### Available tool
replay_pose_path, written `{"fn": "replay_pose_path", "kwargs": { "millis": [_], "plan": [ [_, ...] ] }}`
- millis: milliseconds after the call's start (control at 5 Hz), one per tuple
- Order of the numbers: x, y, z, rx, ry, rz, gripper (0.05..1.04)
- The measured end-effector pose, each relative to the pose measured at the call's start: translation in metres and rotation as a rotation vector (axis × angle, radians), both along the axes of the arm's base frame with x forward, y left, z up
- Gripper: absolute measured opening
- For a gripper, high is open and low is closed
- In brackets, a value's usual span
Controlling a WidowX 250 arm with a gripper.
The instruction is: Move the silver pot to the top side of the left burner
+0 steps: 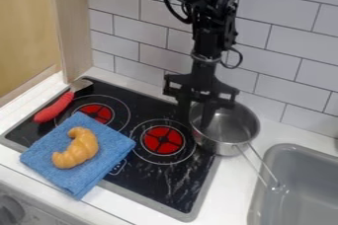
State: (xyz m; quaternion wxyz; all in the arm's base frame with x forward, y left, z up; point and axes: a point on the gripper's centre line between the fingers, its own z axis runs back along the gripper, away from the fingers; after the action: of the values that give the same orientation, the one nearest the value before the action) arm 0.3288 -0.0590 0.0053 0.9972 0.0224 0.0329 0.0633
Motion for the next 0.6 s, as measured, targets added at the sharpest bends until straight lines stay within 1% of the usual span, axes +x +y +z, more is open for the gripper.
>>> {"fn": "replay_pose_path", "kwargs": {
  "millis": [200,400,600],
  "plan": [
    [0.0,0.0,-0.001,0.001,0.006,-0.001,0.145],
    [-0.002,0.0,-0.001,0.003,0.02,-0.002,0.079],
    [-0.011,0.001,0.009,-0.005,0.02,0.007,0.068]
  ]
}}
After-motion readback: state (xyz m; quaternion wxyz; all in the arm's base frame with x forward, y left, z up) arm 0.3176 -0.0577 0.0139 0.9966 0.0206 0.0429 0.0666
